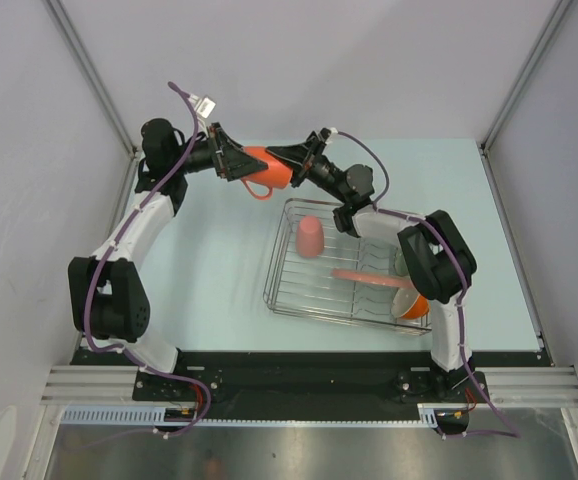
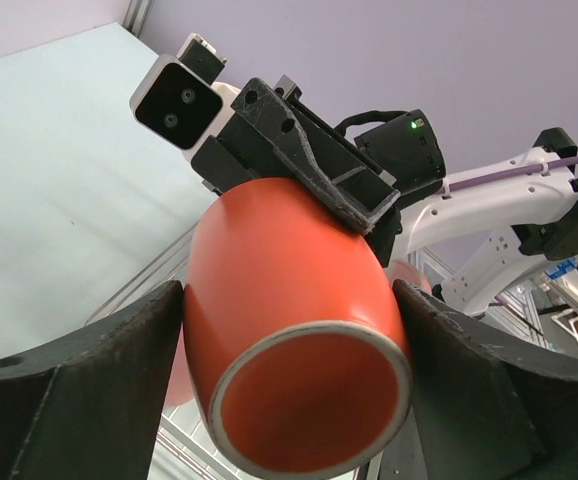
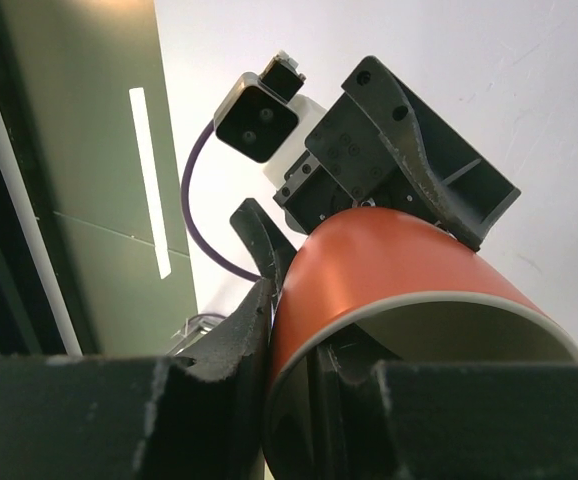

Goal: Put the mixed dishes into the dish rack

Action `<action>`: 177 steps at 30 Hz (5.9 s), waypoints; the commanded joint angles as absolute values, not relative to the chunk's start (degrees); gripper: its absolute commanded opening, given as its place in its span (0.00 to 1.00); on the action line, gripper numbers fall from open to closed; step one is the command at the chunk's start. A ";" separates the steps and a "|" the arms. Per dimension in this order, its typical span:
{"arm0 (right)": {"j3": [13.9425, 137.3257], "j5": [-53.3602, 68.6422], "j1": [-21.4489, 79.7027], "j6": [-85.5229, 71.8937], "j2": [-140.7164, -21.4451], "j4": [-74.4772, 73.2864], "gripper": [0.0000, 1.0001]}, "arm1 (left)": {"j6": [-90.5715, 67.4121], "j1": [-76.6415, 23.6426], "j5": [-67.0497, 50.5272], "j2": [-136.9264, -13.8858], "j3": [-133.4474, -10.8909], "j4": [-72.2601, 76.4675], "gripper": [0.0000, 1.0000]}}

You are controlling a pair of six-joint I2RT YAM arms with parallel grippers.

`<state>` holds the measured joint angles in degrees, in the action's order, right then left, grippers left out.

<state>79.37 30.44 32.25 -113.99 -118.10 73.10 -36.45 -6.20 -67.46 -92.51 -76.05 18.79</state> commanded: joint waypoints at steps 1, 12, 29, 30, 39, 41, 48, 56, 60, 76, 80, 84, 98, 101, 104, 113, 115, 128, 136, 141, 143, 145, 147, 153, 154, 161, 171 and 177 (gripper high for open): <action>83.76 25.31 33.05 -129.02 -118.21 88.42 0.00 | -35.95 -7.82 -70.58 -92.02 -75.59 18.63 0.82; 84.02 27.07 32.79 -128.06 -118.74 88.68 0.02 | -29.99 -7.91 -69.61 -91.93 -79.18 10.12 0.00; 80.34 43.58 23.82 -124.28 -116.46 85.96 1.00 | -19.07 -3.26 -67.77 -88.33 -86.75 -10.02 0.00; 79.11 44.46 23.47 -123.58 -116.19 85.09 1.00 | -19.16 -3.16 -67.68 -88.33 -87.18 -10.45 0.00; 72.95 56.33 13.28 -109.00 -105.93 66.75 1.00 | -3.40 -4.65 -62.42 -91.57 -100.16 -36.21 0.00; 72.60 57.21 10.04 -101.98 -103.37 61.11 1.00 | 3.48 -7.37 -60.04 -92.89 -104.22 -44.70 0.00; 72.60 53.71 1.51 -75.26 -92.38 27.72 1.00 | 20.21 -14.41 -51.86 -97.29 -111.36 -66.24 0.00; 72.60 49.13 -2.46 -58.89 -86.84 7.67 1.00 | 23.73 -24.60 -41.58 -95.63 -100.03 -63.29 0.00; 72.60 46.42 -3.25 -53.28 -84.82 2.47 1.00 | 23.29 -27.33 -39.12 -96.59 -98.18 -61.70 0.00; 72.16 44.56 -4.22 -47.81 -82.27 -5.63 1.00 | 21.10 -38.49 -29.19 -103.97 -97.47 -56.69 0.00; 72.07 44.47 -4.31 -47.90 -82.35 -5.80 1.00 | 20.83 -38.93 -27.51 -105.55 -95.72 -55.37 0.00; 71.72 44.39 -4.31 -47.90 -82.35 -5.71 1.00 | 20.30 -39.37 -25.32 -106.43 -93.96 -53.18 0.00; 71.63 44.03 -4.31 -46.49 -81.47 -7.73 1.00 | 16.44 -41.92 -18.64 -110.13 -91.06 -45.97 0.00; 71.63 43.95 -4.31 -46.58 -81.47 -7.65 1.00 | 15.56 -42.19 -17.49 -110.48 -89.74 -44.13 0.00; 71.63 43.95 -4.31 -46.67 -81.39 -7.56 1.00 | 14.77 -42.36 -17.14 -111.27 -88.77 -42.80 0.00; 71.63 44.21 -4.22 -46.67 -81.56 -7.82 1.00 | 14.06 -42.63 -17.49 -110.31 -85.78 -41.66 0.00; 71.63 44.30 -4.22 -46.76 -81.65 -7.65 1.00 | 14.06 -42.63 -17.75 -109.60 -84.73 -41.84 0.00; 71.63 44.74 -3.87 -47.20 -82.44 -6.77 1.00 | 12.13 -43.15 -19.95 -107.40 -81.38 -43.50 0.01; 71.63 44.56 -3.78 -46.67 -82.27 -7.21 1.00 | 11.51 -43.86 -20.83 -107.58 -82.44 -44.65 0.41; 71.63 44.56 -3.52 -46.76 -82.53 -6.94 1.00 | 11.25 -44.30 -20.74 -107.32 -82.27 -44.39 0.74; 71.63 44.47 -3.43 -46.67 -82.62 -6.94 1.00 | 11.16 -44.30 -20.66 -107.23 -82.35 -44.38 0.84; 71.54 44.56 -3.34 -46.58 -82.70 -7.12 1.00 | 11.16 -44.30 -20.74 -107.23 -82.62 -44.56 0.99; 71.54 44.39 -3.34 -46.23 -82.53 -7.29 1.00 | 10.99 -44.30 -20.83 -107.23 -82.88 -44.65 1.00; 71.54 44.38 -3.25 -46.32 -82.62 -7.12 1.00 | 11.34 -44.30 -20.30 -106.61 -83.14 -45.17 1.00; 71.54 44.38 -3.25 -46.41 -82.53 -7.12 1.00 | 11.34 -44.30 -20.30 -106.52 -83.23 -45.44 1.00; 71.63 44.30 -2.81 -46.05 -82.44 -7.03 1.00 | 11.95 -44.30 -19.60 -105.38 -87.01 -48.69 1.00; 71.63 43.51 -2.81 -44.56 -81.74 -8.52 1.00 | 13.89 -43.51 -19.07 -102.83 -92.01 -53.26 1.00; 71.54 41.40 -3.16 -42.37 -80.69 -10.28 1.00 | 14.68 -41.76 -21.27 -100.99 -98.42 -55.89 1.00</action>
<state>71.57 43.38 -3.07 -44.97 -83.70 -9.45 13.28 -43.33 -18.92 -105.51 -91.98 -53.82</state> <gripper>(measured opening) 0.995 0.996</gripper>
